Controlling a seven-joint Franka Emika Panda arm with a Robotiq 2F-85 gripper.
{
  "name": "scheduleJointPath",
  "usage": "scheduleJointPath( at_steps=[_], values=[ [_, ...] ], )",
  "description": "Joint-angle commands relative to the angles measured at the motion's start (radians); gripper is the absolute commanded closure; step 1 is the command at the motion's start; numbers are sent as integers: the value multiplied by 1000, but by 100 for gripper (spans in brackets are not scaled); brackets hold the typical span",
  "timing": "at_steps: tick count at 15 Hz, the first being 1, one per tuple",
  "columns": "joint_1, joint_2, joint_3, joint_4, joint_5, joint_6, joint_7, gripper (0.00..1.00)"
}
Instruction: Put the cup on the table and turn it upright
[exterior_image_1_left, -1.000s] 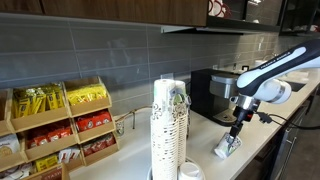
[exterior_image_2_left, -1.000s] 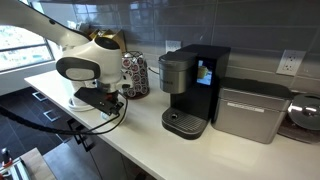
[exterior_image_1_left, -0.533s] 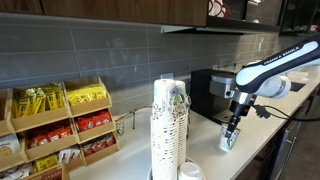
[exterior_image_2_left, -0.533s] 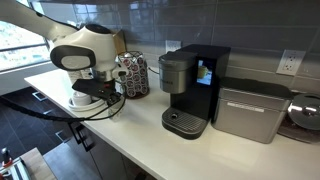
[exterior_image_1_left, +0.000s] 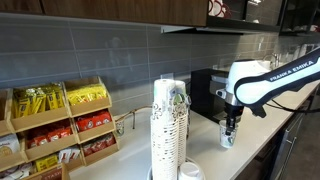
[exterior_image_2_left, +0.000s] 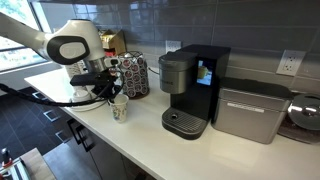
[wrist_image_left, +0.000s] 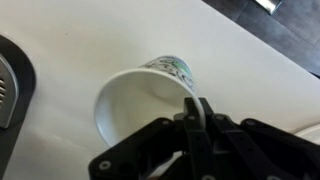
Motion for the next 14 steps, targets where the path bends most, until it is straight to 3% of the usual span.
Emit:
scheduleJointPath(
  at_steps=[1,2,3,11,14],
  values=[
    [0,-17,17,-33,-122,35,81,90],
    [0,-15,20,-34,-145,35,100,65],
    [4,-14,20,-35,-158,32,112,64],
    [4,-102,19,-3,-185,-28,172,5],
    [5,-148,21,34,-156,-114,232,0]
  ],
)
